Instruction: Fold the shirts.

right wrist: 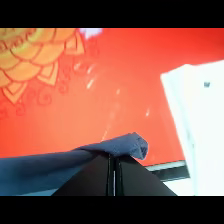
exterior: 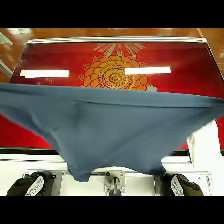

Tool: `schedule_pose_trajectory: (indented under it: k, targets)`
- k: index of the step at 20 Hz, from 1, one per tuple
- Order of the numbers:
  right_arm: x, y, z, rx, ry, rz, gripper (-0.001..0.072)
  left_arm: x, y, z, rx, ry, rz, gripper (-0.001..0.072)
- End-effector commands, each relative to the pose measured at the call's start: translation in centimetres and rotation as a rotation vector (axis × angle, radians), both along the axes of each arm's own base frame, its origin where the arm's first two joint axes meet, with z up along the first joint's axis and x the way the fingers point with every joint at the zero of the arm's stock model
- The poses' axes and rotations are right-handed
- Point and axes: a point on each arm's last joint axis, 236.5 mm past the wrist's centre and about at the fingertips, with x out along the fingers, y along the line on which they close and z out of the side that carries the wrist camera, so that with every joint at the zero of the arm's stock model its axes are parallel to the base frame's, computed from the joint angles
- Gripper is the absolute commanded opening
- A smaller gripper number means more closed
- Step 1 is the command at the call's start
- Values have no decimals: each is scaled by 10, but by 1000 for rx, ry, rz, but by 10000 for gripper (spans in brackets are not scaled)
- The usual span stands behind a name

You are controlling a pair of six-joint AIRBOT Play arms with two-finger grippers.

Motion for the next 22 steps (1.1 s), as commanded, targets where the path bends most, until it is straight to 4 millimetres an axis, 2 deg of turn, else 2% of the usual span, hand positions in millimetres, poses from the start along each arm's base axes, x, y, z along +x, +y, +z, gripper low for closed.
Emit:
schedule_pose_trajectory:
  k: [1,4,6,8,10,13,16,19,22]
  targets:
    - [83,-3,-85,79,84,42,49,86,12,-72,-31,149,-9,37]
    - [180,32,-137,54,25,142,49,163,0,-148,-61,261,-40,37]
    - [242,54,-163,22,-84,166,50,209,-14,-185,-39,232,-80,37]
    - [290,67,-174,36,-214,134,50,251,-27,-214,-48,184,-63,38]
    - [323,72,-178,67,-327,82,50,287,-31,-235,-54,120,-27,38]
    - [347,69,-197,76,-384,44,50,323,-27,-258,-61,49,31,38]
    - [355,68,-229,78,-353,34,51,342,-20,-283,-62,34,67,38]
    - [351,77,-263,150,-266,8,50,345,-4,-317,-51,90,100,38]
    - [334,79,-296,158,-138,19,50,333,23,-352,-115,226,187,38]
